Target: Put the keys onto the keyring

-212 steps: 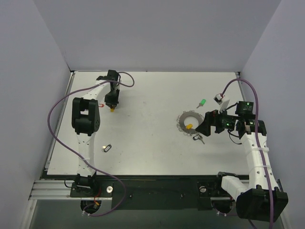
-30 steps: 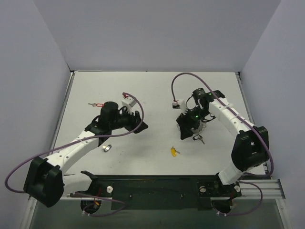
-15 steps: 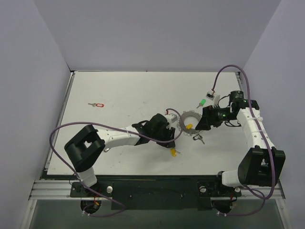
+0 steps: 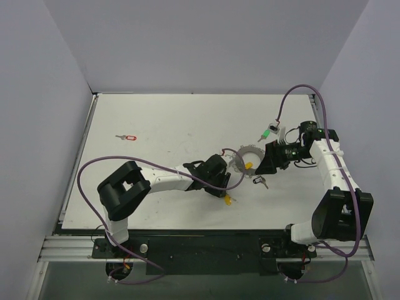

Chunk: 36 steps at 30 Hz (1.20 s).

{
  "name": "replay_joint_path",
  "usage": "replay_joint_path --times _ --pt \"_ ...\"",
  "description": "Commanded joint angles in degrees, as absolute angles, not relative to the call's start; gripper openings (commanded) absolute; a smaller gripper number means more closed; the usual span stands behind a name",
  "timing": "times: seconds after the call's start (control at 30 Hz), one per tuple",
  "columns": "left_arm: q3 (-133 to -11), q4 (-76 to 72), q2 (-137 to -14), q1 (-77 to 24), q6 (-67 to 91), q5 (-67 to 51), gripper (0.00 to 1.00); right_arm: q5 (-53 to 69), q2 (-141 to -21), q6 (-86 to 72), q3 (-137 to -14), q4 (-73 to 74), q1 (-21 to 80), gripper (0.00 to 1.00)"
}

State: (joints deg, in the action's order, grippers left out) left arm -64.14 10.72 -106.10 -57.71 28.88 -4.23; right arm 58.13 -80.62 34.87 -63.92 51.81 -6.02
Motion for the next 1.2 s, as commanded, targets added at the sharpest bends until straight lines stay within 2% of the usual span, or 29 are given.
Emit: replay_joint_path --times 0.0,0.47,1.17 --pt "-67.4 11.1 -107.0 -57.9 27.5 -2.4 0.42 60.9 -81.2 37.3 -66.0 55.3 -6.2 0.71" --pt "-68.3 9.3 -107.7 -57.9 27.9 -6.1 0.37 60.9 -81.7 38.1 -66.1 56.2 -6.2 0.71" --pt "-71.3 10.5 -110.6 -57.9 27.6 -7.2 0.18 61.3 -82.8 40.6 -67.1 59.0 -6.2 0.71"
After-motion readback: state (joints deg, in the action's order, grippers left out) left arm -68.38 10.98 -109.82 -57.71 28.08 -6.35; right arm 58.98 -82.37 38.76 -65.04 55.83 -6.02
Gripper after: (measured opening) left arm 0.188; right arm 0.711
